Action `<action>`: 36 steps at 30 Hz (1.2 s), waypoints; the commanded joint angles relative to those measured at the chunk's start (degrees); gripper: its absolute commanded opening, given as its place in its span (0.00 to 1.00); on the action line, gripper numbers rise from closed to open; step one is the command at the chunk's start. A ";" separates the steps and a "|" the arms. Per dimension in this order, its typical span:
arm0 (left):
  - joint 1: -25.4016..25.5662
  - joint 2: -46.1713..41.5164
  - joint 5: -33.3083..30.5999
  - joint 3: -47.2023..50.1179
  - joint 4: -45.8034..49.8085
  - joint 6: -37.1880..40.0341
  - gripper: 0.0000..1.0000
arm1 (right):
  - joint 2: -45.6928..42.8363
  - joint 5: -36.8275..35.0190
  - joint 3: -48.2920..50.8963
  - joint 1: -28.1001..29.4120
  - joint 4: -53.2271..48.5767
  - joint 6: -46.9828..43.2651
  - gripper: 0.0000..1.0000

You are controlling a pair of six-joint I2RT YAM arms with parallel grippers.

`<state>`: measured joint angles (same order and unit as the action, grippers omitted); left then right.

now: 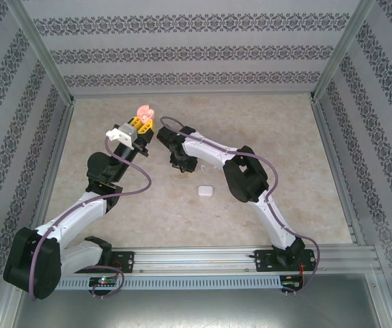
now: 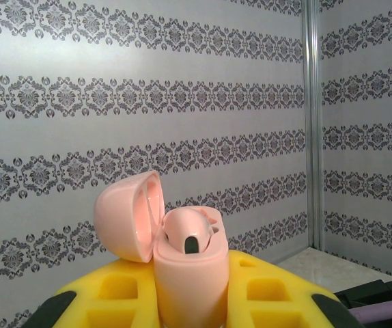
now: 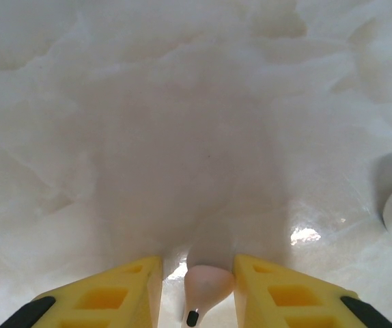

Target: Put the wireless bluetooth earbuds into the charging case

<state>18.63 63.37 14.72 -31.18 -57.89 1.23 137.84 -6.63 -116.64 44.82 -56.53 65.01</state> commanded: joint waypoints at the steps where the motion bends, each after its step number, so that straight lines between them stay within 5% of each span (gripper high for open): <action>1: -0.59 0.35 0.76 0.33 -3.46 -0.71 0.00 | 1.26 3.29 0.21 1.58 -3.65 1.70 0.34; 18: -0.61 -0.94 1.14 0.23 -1.81 -0.75 0.00 | 0.18 2.77 3.21 0.98 0.24 -1.05 0.19; 36: -0.56 -2.72 1.76 -0.14 1.82 -0.18 0.00 | -12.69 -1.24 14.18 1.02 16.06 -12.70 0.18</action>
<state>18.63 61.89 14.98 -31.18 -56.18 1.21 129.43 -6.63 -102.74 45.17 -43.31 55.48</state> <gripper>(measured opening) 0.198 0.186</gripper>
